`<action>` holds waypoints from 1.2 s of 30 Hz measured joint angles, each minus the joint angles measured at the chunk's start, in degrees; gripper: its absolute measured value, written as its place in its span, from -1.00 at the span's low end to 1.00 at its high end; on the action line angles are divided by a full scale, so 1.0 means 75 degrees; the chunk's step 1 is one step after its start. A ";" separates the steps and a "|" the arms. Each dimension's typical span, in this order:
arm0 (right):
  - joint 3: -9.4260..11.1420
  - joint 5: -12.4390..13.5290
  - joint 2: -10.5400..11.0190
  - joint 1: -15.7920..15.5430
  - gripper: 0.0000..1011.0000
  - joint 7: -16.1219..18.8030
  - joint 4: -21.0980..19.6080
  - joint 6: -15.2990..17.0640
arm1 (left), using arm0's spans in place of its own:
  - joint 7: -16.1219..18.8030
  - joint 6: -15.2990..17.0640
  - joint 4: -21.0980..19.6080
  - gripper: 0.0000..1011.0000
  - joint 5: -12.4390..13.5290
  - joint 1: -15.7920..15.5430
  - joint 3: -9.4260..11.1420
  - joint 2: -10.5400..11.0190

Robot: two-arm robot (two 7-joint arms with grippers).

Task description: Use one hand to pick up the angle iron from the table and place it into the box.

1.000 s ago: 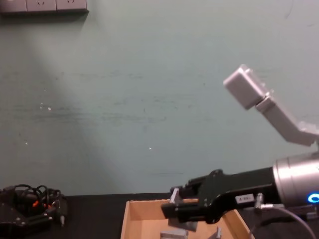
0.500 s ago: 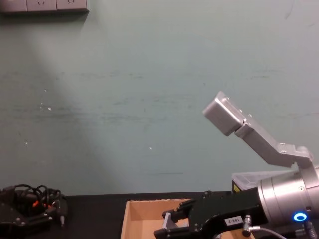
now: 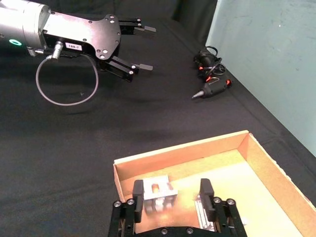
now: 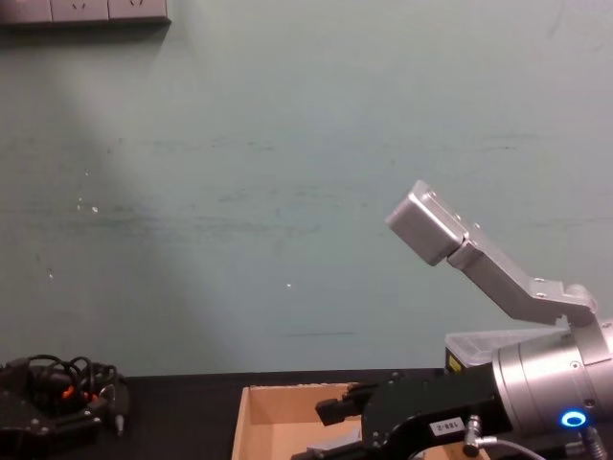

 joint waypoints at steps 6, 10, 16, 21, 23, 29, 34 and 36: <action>0.0061 -0.0009 0.0000 -0.0033 0.73 -0.0017 -0.0051 -0.0007 | 0.0000 0.0000 0.0000 0.98 0.0000 0.0000 0.0000 0.0000; 0.0124 -0.0007 0.0022 -0.0092 0.95 -0.0087 -0.0155 -0.0017 | 0.0000 0.0000 0.0000 0.98 0.0000 0.0000 0.0000 0.0000; 0.0303 0.0041 0.0130 -0.0295 0.98 -0.0328 -0.0488 -0.0014 | 0.0000 0.0000 0.0000 0.98 0.0000 0.0000 0.0000 0.0000; 0.0692 0.0148 0.0373 -0.0705 0.98 -0.0894 -0.1166 0.0047 | 0.0000 0.0000 0.0000 0.98 0.0000 0.0000 0.0000 0.0000; 0.0921 0.0192 0.0511 -0.0944 0.98 -0.1217 -0.1520 0.0077 | 0.0000 0.0000 0.0000 0.98 0.0000 0.0000 0.0000 0.0000; 0.1781 0.0340 0.0862 -0.1853 0.98 -0.2374 -0.2587 0.0195 | 0.0000 0.0000 0.0000 0.98 0.0000 -0.0001 0.0000 0.0000; 0.2401 0.0350 0.1070 -0.2536 0.98 -0.3191 -0.3170 0.0240 | 0.0000 0.0000 0.0000 0.98 -0.0001 0.0000 0.0000 0.0000; 0.2659 0.0250 0.1155 -0.2836 0.98 -0.3607 -0.3357 0.0274 | 0.0000 0.0000 0.0000 0.98 -0.0001 0.0000 0.0000 0.0000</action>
